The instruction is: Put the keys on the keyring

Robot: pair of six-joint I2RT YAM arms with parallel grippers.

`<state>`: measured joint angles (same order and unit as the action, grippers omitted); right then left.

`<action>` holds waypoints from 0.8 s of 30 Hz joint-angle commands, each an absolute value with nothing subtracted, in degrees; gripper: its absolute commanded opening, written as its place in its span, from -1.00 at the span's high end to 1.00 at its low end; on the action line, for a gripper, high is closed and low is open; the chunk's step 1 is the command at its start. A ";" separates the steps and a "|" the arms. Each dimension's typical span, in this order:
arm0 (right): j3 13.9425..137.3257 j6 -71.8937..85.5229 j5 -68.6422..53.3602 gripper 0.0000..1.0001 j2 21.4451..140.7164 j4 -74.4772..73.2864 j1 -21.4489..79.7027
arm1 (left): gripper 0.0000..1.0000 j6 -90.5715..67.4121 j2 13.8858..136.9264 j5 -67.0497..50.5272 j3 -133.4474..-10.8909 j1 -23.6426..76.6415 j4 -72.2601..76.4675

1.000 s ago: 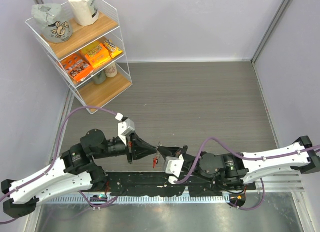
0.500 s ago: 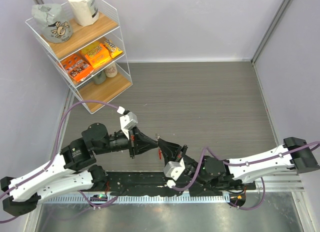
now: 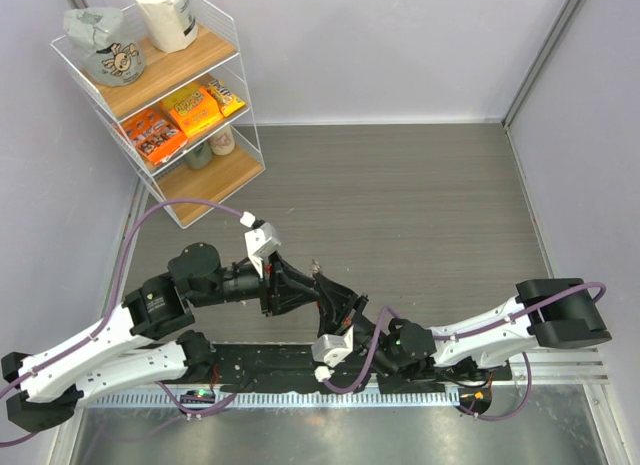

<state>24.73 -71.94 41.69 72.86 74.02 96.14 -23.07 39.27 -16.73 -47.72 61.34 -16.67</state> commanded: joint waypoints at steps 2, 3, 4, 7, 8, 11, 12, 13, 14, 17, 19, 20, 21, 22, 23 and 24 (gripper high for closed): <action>28.74 -73.39 35.69 0.89 73.83 92.81 95.36 | 0.18 -24.52 40.17 -27.51 -48.95 63.02 -10.72; 28.74 -73.30 35.60 0.88 73.48 92.81 95.36 | 0.16 -24.43 40.08 -27.68 -48.78 63.02 -10.72; 28.91 -73.39 35.33 0.89 73.39 92.81 95.36 | 0.15 -24.35 39.82 -27.60 -48.69 63.02 -10.81; 29.00 -73.65 34.72 0.89 72.34 92.81 95.36 | -0.02 -24.00 39.29 -27.34 -48.52 63.02 -11.07; 29.09 -73.83 34.72 0.89 72.16 92.81 95.36 | -0.12 -23.82 39.20 -27.16 -48.52 63.02 -11.51; 29.44 -75.05 34.10 0.89 71.46 92.81 95.36 | -0.30 -23.64 39.02 -27.68 -49.04 62.93 -11.34; 29.62 -75.32 33.93 0.88 71.37 92.81 95.36 | -0.36 -23.56 39.02 -27.69 -49.22 63.02 -11.34; 29.88 -75.93 33.75 0.89 71.28 92.73 95.45 | -0.39 -23.38 39.11 -27.77 -49.39 62.93 -11.42; 30.06 -76.37 33.75 0.89 71.37 92.81 95.45 | -0.43 -23.29 39.11 -27.77 -49.57 63.02 -11.51; 30.93 -77.43 33.05 0.89 71.28 92.81 95.45 | -0.74 -23.29 39.11 -27.95 -50.01 63.02 -11.86; 31.20 -77.69 32.35 0.89 71.10 92.81 95.36 | -0.99 -23.29 39.02 -28.21 -50.01 62.93 -11.86; 31.38 -77.78 32.17 0.89 70.93 92.81 95.36 | -0.99 -23.29 39.02 -28.04 -50.01 63.02 -12.04; 31.55 -77.96 31.91 0.89 70.93 92.81 95.45 | -0.99 -23.29 38.94 -27.95 -50.01 63.02 -11.95; 31.64 -78.05 31.64 0.88 70.67 92.81 95.36 | -0.99 -23.20 38.67 -28.04 -50.01 63.02 -12.21; 31.81 -77.87 31.21 0.89 70.58 92.81 95.45 | -0.99 -22.86 38.41 -27.78 -50.62 62.93 -12.83; 31.90 -77.87 31.03 0.89 70.23 92.81 95.45 | -0.99 -22.42 37.97 -27.16 -50.97 63.02 -13.35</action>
